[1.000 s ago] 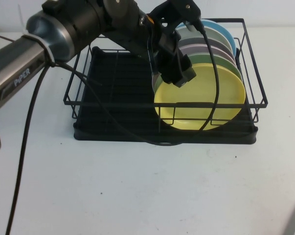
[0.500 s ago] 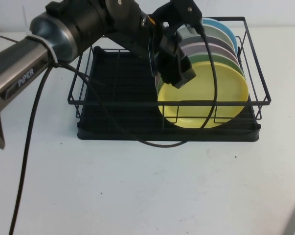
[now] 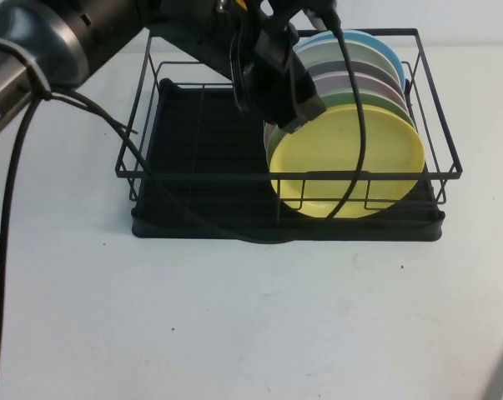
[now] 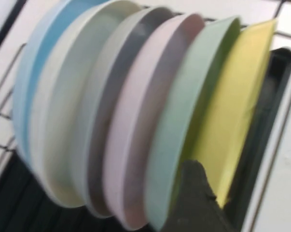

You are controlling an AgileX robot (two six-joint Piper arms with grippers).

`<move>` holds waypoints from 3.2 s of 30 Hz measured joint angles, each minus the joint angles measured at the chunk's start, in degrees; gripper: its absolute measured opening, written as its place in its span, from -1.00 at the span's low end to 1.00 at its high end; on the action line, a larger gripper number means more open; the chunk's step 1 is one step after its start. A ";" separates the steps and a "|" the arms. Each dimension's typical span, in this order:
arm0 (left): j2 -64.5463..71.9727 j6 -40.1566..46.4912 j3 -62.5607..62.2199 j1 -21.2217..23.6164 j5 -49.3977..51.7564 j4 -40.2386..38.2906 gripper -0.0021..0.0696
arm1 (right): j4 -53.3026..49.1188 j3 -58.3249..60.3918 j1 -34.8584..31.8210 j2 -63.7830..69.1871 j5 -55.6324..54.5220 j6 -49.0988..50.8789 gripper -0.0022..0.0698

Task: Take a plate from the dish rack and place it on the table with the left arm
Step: Grasp the plate from the shelf, then place the plate from the table

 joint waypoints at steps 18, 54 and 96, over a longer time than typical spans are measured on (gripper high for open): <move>4.09 7.79 0.00 -1.87 0.19 -4.30 0.20 | 0.00 0.00 0.00 0.00 0.00 0.00 -1.00; 8.00 7.94 0.00 -1.87 -10.41 -1.73 -0.76 | 0.00 0.00 0.00 0.00 0.00 0.00 -1.00; -21.19 -3.65 61.71 14.59 -10.52 -50.40 -0.78 | 0.00 0.00 0.00 0.00 0.00 0.00 -1.00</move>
